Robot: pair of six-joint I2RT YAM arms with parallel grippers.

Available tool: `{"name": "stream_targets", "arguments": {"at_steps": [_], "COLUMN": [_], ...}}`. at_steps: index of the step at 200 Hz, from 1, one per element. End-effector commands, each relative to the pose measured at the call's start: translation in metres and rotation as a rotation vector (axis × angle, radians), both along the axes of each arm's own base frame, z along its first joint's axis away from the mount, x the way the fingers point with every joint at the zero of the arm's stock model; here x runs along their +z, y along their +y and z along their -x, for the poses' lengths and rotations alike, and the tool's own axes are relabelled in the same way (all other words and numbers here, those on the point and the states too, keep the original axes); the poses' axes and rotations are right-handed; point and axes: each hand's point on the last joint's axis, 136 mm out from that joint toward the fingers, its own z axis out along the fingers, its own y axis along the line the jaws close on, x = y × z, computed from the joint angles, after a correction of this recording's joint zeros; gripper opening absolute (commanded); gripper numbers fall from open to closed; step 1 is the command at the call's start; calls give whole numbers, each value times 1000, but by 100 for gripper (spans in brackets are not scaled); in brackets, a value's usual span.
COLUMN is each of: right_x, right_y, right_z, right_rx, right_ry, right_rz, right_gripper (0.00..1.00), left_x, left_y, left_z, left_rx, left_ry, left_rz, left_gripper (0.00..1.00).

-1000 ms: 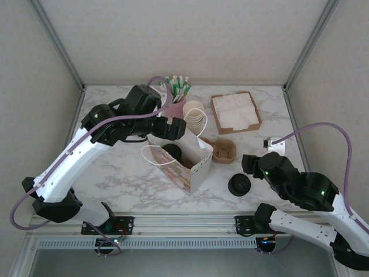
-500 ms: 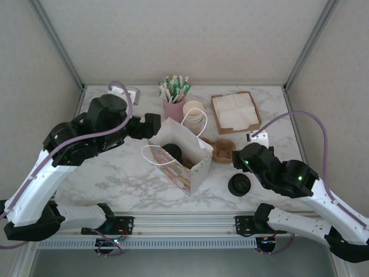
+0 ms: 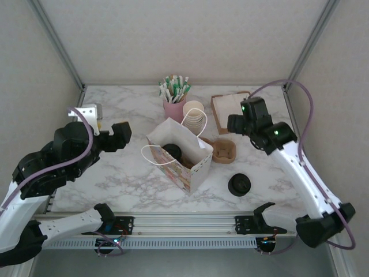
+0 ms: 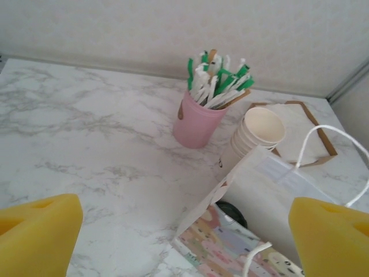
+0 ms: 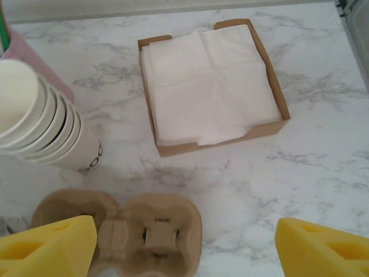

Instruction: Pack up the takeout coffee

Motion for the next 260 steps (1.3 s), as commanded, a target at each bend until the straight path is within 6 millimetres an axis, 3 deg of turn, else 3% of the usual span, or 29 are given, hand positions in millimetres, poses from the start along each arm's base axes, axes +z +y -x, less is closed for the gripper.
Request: {"name": "stream_targets", "arguments": {"at_steps": [1, 22, 63, 136, 182, 220, 260], "right_x": [0, -29, -81, -162, -199, -224, -233], "right_y": [15, 10, -7, -23, -28, -35, -34], "right_z": [-41, -79, -135, -205, -228, -229, -224], "right_rx": [47, 15, -41, -62, -68, -95, -99], "right_ry": [-9, 64, 148, 277, 330, 389, 406], "right_rz": [-102, -155, -96, -63, -44, -5, -23], "right_gripper": [83, 82, 83, 79, 76, 71, 54], "left_x": [-20, -32, -55, -72, -74, -76, -77], "left_y": [14, 18, 20, 4, -3, -8, -13], "left_z": [3, 7, 11, 1, -7, -12, -15], "left_rx": [66, 77, 93, 91, 98, 100, 97], "left_ry": [32, 52, 102, 144, 145, 151, 157], "left_rz": [-18, 2, 14, -7, -37, -49, -49], "left_gripper": [92, 92, 92, 93, 93, 93, 91]}}
